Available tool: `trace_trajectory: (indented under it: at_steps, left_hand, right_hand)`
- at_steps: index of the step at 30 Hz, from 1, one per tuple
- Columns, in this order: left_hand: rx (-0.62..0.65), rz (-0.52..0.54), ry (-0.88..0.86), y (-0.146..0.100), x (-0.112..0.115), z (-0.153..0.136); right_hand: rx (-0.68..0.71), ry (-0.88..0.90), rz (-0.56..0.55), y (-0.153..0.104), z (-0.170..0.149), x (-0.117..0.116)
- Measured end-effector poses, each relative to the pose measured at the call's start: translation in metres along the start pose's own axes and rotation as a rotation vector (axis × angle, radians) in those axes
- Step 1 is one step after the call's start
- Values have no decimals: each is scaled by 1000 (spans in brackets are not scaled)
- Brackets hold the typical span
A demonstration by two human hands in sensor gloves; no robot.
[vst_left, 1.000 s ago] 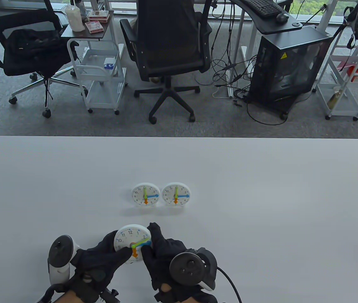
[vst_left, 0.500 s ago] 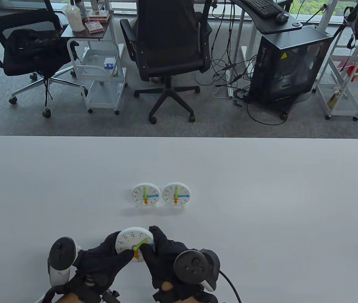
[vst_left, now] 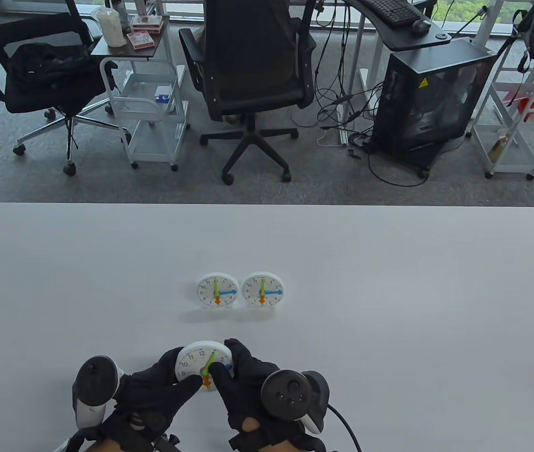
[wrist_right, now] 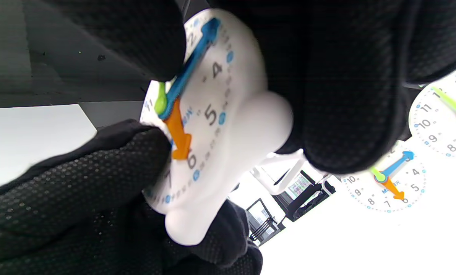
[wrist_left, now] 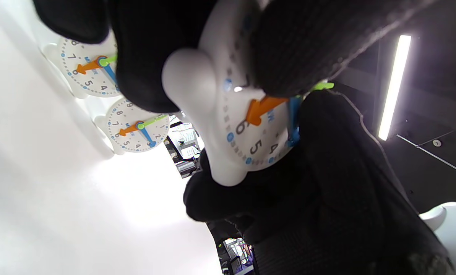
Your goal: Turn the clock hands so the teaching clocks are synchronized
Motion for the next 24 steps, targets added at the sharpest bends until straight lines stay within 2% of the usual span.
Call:
trace_trajectory:
  at_steps: [19,24]
  left_hand:
    - [39,6,53,0,2,3]
    - [31,-3,-14,2,0,1]
  right_hand:
    - [-15,-12,9,0,-2,0]
    - [-16,23,30,1,-1,3]
Point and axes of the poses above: the tracker on the back of each hand, its own z axis roughly to the thumb side, its own y axis roughly from the wrist to the fingertips, x = y × z, the point moved 4 cm from there along y, roughly from the wrist to the fingertips, and after that the axes turned 8 degrees about y, right-handed, at the moved point
